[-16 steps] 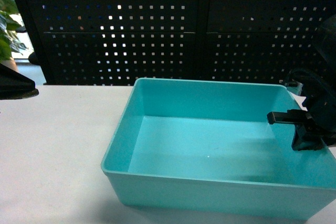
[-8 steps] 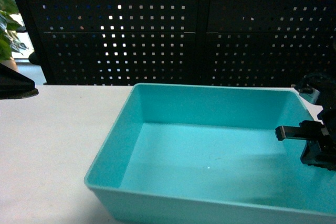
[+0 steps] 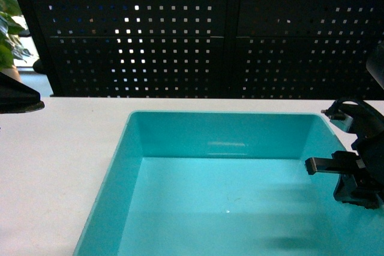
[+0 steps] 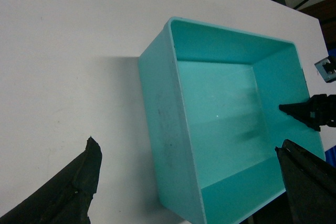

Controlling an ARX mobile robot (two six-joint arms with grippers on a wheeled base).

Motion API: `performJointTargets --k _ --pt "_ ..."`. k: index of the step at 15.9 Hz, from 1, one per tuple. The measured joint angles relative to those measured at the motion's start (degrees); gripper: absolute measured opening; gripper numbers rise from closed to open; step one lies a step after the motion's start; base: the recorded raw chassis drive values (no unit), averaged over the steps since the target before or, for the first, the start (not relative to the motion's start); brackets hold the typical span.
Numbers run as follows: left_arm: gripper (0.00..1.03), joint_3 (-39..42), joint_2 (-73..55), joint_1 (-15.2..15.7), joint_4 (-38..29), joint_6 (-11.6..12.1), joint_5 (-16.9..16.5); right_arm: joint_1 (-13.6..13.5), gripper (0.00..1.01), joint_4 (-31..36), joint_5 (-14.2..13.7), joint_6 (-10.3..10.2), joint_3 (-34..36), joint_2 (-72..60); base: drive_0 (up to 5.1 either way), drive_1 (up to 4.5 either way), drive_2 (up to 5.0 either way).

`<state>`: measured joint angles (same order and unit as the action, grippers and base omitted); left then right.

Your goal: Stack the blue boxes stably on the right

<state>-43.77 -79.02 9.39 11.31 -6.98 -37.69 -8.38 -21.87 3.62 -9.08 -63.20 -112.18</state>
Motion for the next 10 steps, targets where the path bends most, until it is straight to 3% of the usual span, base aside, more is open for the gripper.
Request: performJointTargets --k 8,10 --pt "0.98 -0.5 -0.4 0.0 0.8 0.0 0.2 -0.3 0.02 0.7 -1.2 -0.3 -0.2 -0.6 0.0 0.0 0.0" --pt "0.98 -3.8 -3.2 -1.2 2.8 0.9 6.5 -0.3 0.02 0.7 -1.2 -0.3 -0.2 -0.6 0.0 0.0 0.0"
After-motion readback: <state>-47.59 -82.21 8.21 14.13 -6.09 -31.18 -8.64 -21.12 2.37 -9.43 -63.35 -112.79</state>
